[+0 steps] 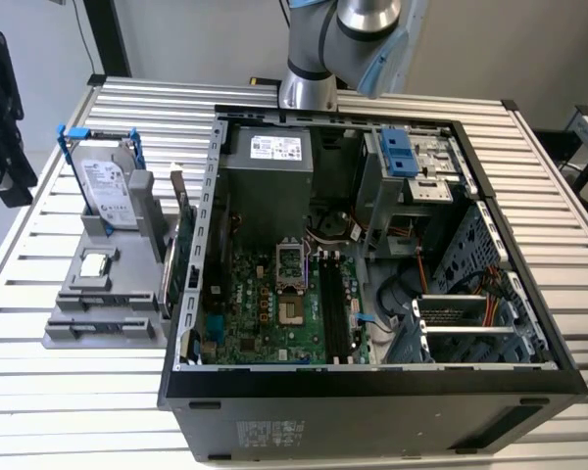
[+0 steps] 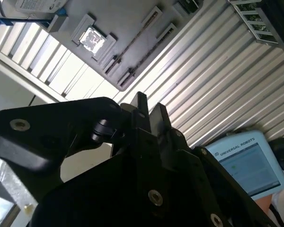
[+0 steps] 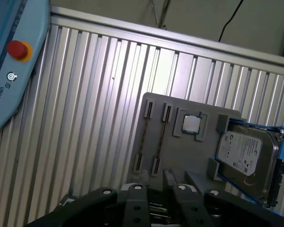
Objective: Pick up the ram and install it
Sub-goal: 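Pick up the ram and move it above insertion slot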
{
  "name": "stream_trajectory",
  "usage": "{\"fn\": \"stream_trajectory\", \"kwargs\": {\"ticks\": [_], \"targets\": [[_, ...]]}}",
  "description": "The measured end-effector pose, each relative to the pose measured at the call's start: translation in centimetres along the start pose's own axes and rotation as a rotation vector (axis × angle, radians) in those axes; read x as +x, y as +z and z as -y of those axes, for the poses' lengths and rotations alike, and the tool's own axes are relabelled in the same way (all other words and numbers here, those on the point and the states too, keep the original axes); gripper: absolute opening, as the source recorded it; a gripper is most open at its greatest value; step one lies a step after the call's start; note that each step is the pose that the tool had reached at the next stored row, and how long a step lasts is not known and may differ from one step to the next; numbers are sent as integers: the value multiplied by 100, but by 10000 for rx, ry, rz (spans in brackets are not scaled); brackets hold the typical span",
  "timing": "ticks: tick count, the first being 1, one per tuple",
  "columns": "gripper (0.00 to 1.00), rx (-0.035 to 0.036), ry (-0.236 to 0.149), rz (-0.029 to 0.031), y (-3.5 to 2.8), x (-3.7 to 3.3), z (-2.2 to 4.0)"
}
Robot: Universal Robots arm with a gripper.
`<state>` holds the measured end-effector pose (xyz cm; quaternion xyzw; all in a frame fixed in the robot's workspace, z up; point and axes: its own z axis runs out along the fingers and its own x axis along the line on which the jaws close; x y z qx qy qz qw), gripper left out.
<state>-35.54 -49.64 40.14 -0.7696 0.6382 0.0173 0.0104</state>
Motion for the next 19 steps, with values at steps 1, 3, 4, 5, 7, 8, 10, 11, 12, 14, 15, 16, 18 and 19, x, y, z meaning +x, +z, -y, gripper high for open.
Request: {"fn": "stream_trajectory", "kwargs": {"ticks": [1, 3, 4, 5, 7, 8, 10, 11, 12, 14, 15, 16, 18, 19], "targets": [[100, 0, -2, 0, 0, 0, 0], [100, -1, -5, 0, 0, 0, 0], [100, 0, -7, 0, 0, 0, 0], [100, 0, -9, 0, 0, 0, 0], [100, 0, -12, 0, 0, 0, 0], [100, -1, -9, 0, 1, 0, 0], [100, 4, 79, 2, 11, 0, 1], [100, 6, 166, 4, 18, 1, 0], [100, 12, 282, 7, 29, 1, 0], [100, 23, 499, 19, 52, 2, 0], [100, 27, 582, 25, 65, 2, 1], [100, 30, 638, 30, 78, 1, 1], [100, 35, 770, 34, 108, -1, 2], [100, 39, 842, 35, 119, -2, 3]]}}
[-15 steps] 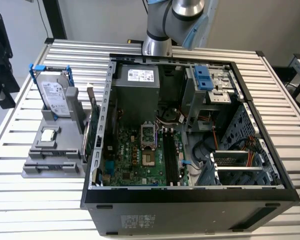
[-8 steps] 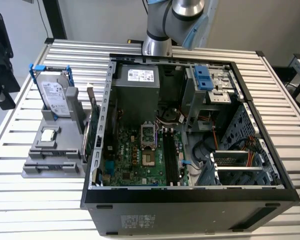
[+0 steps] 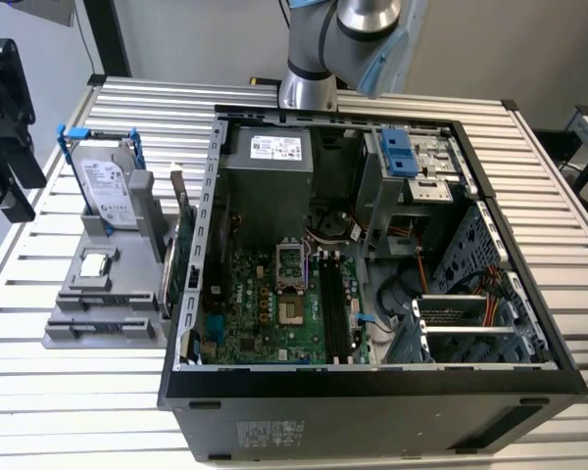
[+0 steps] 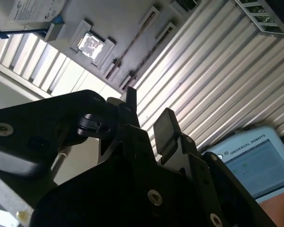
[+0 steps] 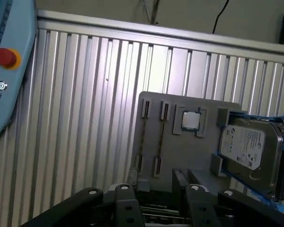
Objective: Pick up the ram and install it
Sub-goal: 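Pick up the ram and move it above insertion slot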
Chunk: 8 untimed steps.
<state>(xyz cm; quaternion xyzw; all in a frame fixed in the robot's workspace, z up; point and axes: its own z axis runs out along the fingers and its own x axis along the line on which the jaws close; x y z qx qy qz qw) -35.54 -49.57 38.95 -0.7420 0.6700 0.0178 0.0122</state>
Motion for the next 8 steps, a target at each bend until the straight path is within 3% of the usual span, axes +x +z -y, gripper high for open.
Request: {"fn": "stream_trajectory", "kwargs": {"ticks": [8], "targets": [[100, 14, 319, 2, 39, -10, 1]]}}
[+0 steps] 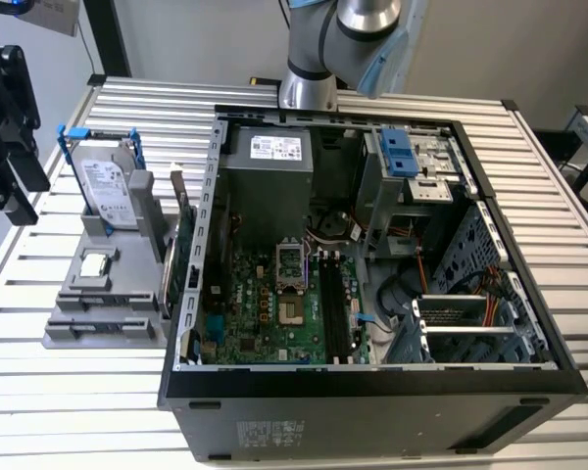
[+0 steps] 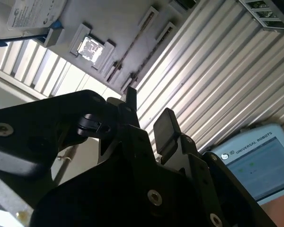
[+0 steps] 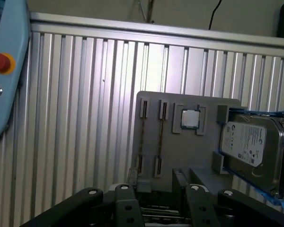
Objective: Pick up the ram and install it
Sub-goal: 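Pick up the ram and move it above insertion slot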
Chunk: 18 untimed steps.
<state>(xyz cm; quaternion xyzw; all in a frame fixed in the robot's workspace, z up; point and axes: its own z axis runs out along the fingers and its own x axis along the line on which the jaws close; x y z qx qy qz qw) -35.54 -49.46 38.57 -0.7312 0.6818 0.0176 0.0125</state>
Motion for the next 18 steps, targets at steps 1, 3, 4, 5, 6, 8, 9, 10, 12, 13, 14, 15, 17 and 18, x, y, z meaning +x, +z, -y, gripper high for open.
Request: {"fn": "stream_trajectory", "kwargs": {"ticks": [1, 3, 4, 5, 6, 8, 9, 10, 12, 13, 14, 15, 17, 18], "targets": [[100, 0, 0, 0, 0, 0, 0], [100, 2, 0, 1, 5, 0, 1], [100, 1, 1, 1, 9, -1, 2], [100, 1, 1, 0, 15, 0, 4], [100, 1, 0, 1, 22, 0, 10], [100, 1, 1, -1, 33, -2, 23], [100, 1, 2, -1, 38, -3, 29], [100, 2, 3, 0, 44, -4, 34], [100, 1, 2, 0, 49, -3, 37], [100, -2, 2, -1, 48, -4, 38], [100, -5, 2, -1, 48, -4, 38], [100, -5, 2, -1, 48, -4, 38], [100, -6, 2, -1, 48, -4, 38], [100, -7, 3, -1, 48, -4, 37]]}}
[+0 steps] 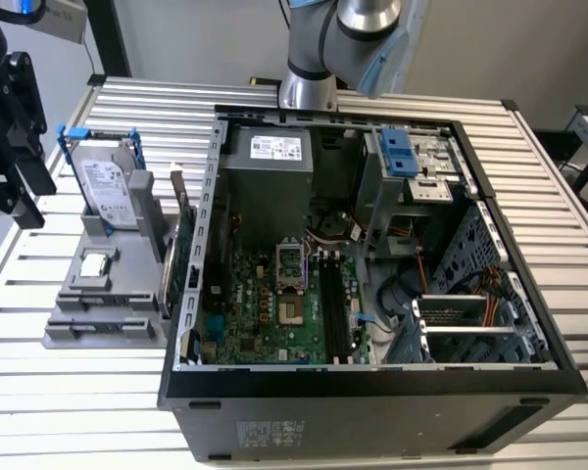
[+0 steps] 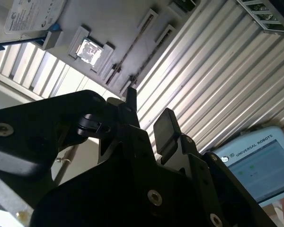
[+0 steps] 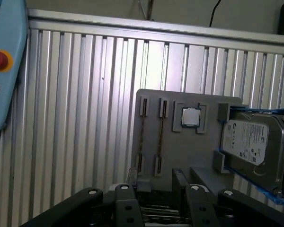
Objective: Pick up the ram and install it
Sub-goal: 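Pick up the ram and move it above insertion slot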
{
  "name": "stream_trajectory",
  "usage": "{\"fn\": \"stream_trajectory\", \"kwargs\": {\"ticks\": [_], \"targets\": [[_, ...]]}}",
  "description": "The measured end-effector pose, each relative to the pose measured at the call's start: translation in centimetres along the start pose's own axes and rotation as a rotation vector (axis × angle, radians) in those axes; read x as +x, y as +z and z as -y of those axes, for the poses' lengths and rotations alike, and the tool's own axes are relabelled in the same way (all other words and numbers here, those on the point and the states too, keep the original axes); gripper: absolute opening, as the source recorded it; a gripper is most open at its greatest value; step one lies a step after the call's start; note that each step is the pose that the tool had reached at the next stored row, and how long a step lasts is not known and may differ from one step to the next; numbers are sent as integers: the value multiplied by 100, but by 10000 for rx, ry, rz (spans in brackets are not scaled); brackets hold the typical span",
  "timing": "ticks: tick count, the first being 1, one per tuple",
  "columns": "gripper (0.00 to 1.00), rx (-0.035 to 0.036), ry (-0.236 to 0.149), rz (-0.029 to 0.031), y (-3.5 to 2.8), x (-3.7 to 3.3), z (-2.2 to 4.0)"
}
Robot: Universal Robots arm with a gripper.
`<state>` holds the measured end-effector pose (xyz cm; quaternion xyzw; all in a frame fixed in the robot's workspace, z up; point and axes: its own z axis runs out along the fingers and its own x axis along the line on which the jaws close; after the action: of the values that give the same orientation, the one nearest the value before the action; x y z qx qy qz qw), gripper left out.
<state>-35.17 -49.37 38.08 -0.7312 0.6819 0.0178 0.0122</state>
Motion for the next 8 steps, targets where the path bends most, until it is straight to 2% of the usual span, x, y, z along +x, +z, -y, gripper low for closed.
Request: {"fn": "stream_trajectory", "kwargs": {"ticks": [4, 8], "targets": [[100, 1, 0, 2, 3, 0, 1], [100, 0, 0, 0, 35, -8, 2]]}}
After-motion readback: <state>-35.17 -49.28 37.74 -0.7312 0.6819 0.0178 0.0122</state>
